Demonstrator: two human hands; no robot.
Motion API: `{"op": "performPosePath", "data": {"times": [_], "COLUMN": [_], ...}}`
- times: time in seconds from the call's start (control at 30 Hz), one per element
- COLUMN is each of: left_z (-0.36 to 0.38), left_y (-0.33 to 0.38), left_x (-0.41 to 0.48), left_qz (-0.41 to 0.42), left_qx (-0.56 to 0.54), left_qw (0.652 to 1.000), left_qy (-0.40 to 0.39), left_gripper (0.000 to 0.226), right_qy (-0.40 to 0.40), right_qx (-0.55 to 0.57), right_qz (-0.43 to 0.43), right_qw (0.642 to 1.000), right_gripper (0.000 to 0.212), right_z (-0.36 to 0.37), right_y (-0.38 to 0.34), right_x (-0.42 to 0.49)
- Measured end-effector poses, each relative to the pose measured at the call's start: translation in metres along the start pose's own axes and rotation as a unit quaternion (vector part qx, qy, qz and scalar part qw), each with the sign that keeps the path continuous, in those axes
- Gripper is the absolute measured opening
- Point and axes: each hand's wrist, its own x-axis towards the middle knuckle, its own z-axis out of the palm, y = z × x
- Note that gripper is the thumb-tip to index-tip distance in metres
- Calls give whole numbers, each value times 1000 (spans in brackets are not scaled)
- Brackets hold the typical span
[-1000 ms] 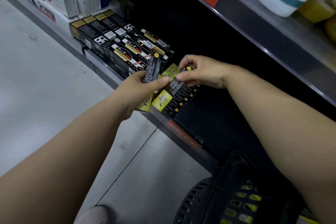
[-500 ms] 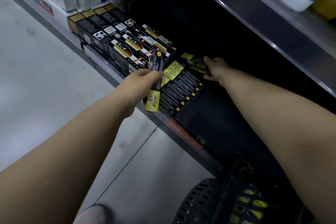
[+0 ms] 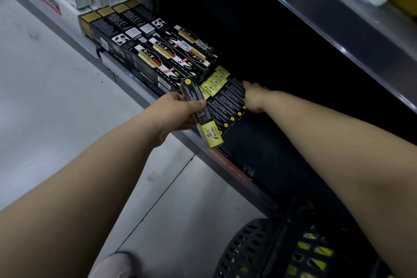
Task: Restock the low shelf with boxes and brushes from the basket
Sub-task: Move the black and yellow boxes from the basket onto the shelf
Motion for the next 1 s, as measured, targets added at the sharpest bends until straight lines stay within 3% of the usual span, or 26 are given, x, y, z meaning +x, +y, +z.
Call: {"op": "performPosePath", "data": {"times": [0.13,0.4,0.77,0.83,0.9,1.0], "left_z": [0,0,0,0,0,0], "left_y": [-2,-5,-8,-8,-8,-8], "left_x": [-2,-5,-4,-4,-5,-5], "left_qz": [-21,-28,-24,-19,-14,-6], "left_qx": [-25,-32,-48,-57,-68,-94], "left_qw": [999,999,998,998,996,993], "left_qy": [-1,9,31,35,48,65], "left_gripper": [32,41,38,24,17,20], "right_qy": [5,-54,-61,-58,-84,-204], "right_qx": [-90,-77,-66,-34,66,247], "right_qz": [2,-73,-66,-82,-127,-181], "right_qw": [996,993,994,994,986,930], "right_gripper": [73,78,70,66,59,59], "right_z": [-7,0,-8,-13,-20,-28], "right_y": [-5,24,25,19,8,-20], "right_x": [-11,-22,-30,-35,-47,-77]}}
